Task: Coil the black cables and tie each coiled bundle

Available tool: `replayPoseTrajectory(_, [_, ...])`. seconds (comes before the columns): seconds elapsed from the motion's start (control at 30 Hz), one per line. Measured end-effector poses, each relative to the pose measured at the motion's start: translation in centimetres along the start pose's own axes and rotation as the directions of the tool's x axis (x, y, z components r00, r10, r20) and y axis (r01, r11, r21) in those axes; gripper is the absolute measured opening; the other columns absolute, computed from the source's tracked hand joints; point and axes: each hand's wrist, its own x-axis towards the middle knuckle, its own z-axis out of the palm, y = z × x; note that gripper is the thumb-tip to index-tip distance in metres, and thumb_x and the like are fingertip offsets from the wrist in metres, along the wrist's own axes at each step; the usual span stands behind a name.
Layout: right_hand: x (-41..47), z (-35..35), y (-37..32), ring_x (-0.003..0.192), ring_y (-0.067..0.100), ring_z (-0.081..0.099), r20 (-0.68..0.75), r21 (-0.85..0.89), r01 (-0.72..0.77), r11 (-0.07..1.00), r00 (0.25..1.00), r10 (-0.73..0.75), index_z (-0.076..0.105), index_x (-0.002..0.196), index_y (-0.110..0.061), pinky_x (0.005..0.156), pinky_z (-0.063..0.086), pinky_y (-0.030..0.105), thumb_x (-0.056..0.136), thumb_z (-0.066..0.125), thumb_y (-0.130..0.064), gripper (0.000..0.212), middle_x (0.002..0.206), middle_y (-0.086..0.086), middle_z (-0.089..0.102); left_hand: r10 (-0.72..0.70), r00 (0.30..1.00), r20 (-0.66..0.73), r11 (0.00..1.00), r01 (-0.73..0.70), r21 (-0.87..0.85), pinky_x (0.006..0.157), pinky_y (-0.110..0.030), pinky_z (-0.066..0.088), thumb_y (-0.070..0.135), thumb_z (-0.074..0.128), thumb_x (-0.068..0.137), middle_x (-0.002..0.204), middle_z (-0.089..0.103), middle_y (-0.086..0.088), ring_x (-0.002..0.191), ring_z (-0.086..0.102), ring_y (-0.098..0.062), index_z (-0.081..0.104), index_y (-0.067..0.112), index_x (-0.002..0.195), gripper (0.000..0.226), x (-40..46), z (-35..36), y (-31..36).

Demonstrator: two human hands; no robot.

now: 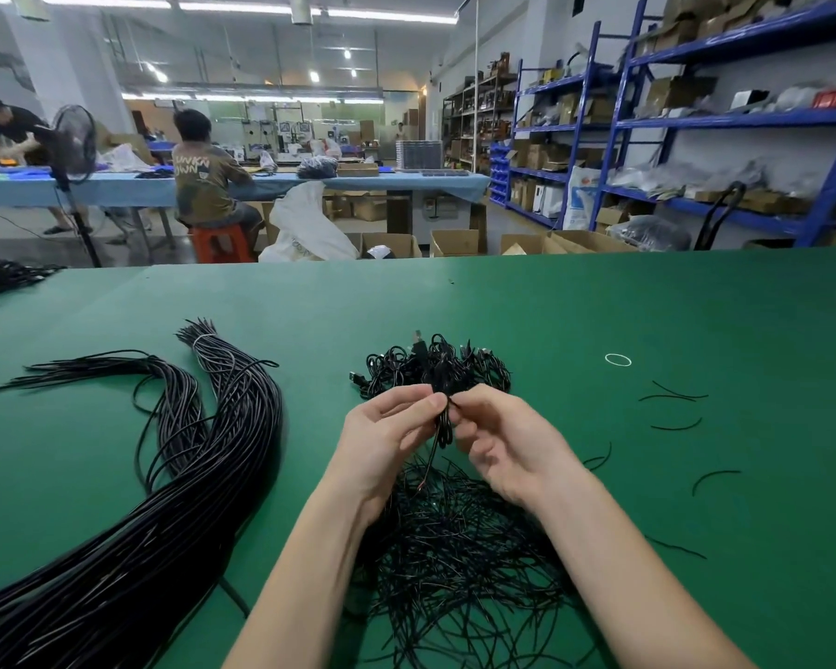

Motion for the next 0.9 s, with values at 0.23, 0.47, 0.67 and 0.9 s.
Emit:
replayPoseTrajectory(0.23, [0.2, 0.0, 1.0, 0.064, 0.010, 0.072, -0.048, -0.191, 0.334, 0.923, 0.936, -0.349, 0.082, 0.087, -0.016, 0.053, 0.056, 0.020, 0.086, 0.079, -0.010, 0.007, 0.082, 0.002, 0.077, 0.070, 0.996, -0.052, 0.997, -0.070, 0.011, 0.074, -0.019, 0.055, 0.020, 0.087, 0.054, 0.088, 0.076, -0.005, 0.085, 0.072, -0.013, 0.081, 0.018, 0.077, 0.023, 0.0, -0.2, -0.2])
replayPoseTrajectory(0.47, [0.0, -0.2, 1.3, 0.073, 0.013, 0.073, 0.205, -0.668, 0.684, 0.293, 0.547, -0.812, 0.084, 0.082, -0.024, 0.061, 0.062, 0.034, 0.089, 0.078, -0.021, 0.009, 0.084, -0.016, 0.076, 0.078, 0.994, -0.079, 0.995, -0.083, -0.058, 0.070, -0.016, 0.055, 0.009, 0.080, 0.065, 0.084, 0.076, -0.005, 0.079, 0.072, -0.011, 0.072, 0.006, 0.092, 0.028, 0.1, 0.2, 0.5])
replayPoseTrajectory(0.67, [0.1, 0.3, 2.0, 0.069, 0.003, 0.066, 0.144, -0.525, 0.606, 0.597, 0.755, -0.640, 0.085, 0.082, -0.023, 0.054, 0.054, 0.021, 0.092, 0.075, -0.022, 0.014, 0.087, -0.009, 0.075, 0.102, 0.989, -0.111, 0.991, -0.110, -0.075, 0.075, -0.018, 0.055, 0.013, 0.082, 0.063, 0.090, 0.076, -0.008, 0.088, 0.072, -0.016, 0.072, 0.004, 0.098, 0.037, 0.2, -0.2, 0.0])
replayPoseTrajectory(0.9, [0.9, -0.6, 2.3, 0.081, 0.011, 0.076, 0.003, -0.493, 0.437, 0.752, 0.865, -0.501, 0.082, 0.095, -0.023, 0.064, 0.061, 0.028, 0.084, 0.084, -0.024, 0.011, 0.088, -0.006, 0.080, 0.028, 0.986, -0.165, 0.999, -0.031, -0.016, 0.073, -0.017, 0.056, 0.012, 0.081, 0.077, 0.094, 0.077, -0.009, 0.084, 0.071, -0.014, 0.081, 0.011, 0.086, 0.009, 0.4, -0.2, -1.1])
